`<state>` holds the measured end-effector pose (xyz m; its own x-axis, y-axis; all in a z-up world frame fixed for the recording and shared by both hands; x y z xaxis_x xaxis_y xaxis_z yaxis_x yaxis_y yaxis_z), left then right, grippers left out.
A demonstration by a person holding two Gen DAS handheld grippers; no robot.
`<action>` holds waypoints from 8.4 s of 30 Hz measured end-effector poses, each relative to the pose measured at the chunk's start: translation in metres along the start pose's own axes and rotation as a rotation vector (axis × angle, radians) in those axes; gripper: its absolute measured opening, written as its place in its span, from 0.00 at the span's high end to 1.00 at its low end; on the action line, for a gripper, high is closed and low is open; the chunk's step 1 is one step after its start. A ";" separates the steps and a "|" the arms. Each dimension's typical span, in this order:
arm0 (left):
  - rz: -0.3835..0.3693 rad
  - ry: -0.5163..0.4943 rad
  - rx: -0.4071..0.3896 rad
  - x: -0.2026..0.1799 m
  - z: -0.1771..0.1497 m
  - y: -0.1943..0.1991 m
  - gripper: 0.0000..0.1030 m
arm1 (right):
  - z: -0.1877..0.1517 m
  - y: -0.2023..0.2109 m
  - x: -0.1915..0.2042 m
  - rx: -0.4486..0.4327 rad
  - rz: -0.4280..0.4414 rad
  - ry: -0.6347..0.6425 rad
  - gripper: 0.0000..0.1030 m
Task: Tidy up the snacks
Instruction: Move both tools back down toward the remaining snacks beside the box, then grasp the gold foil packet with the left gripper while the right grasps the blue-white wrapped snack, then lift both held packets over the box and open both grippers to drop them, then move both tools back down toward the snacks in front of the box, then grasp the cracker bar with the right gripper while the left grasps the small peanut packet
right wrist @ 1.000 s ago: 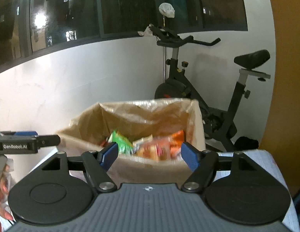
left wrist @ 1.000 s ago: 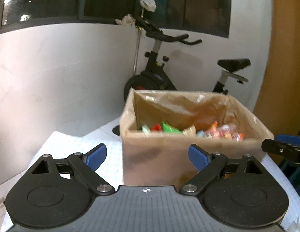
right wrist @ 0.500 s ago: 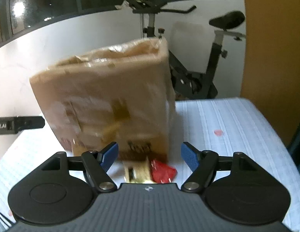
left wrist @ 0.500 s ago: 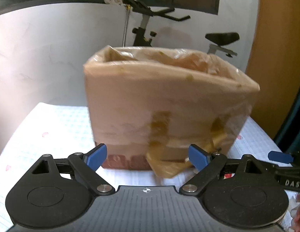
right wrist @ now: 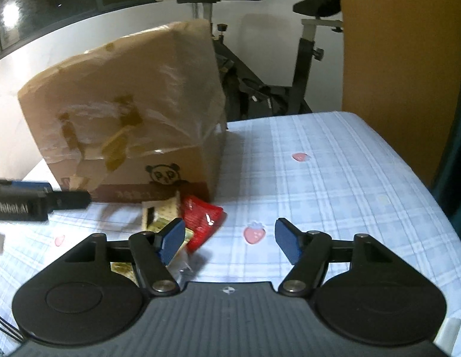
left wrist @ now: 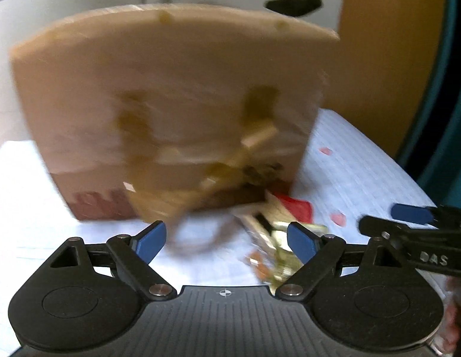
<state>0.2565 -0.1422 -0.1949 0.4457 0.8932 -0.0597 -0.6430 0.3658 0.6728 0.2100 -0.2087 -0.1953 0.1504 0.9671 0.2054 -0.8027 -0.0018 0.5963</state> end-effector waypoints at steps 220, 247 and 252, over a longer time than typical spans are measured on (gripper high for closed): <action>-0.068 0.089 0.194 -0.005 -0.038 -0.072 0.41 | -0.036 -0.043 0.038 -0.018 0.063 0.085 0.52; -0.067 0.017 0.150 -0.004 -0.041 -0.066 0.82 | -0.035 -0.045 0.035 0.000 0.086 0.030 0.52; -0.079 0.044 0.140 0.005 -0.044 -0.056 0.82 | -0.035 -0.045 0.035 0.005 0.084 0.028 0.52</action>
<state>0.2672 -0.1468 -0.2650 0.4616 0.8749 -0.1464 -0.5126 0.3978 0.7609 0.2317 -0.1659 -0.2421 0.0665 0.9702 0.2330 -0.8090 -0.0842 0.5817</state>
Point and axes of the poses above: each gripper's, at about its wrist camera, not at the fingertips, and y roughly against the way its jaws point, x to its left, z to its top, the point moved 8 cm from there along -y, roughly the way its jaws point, and after that the axes turned 2 degrees about -x, right-handed, at the moved point
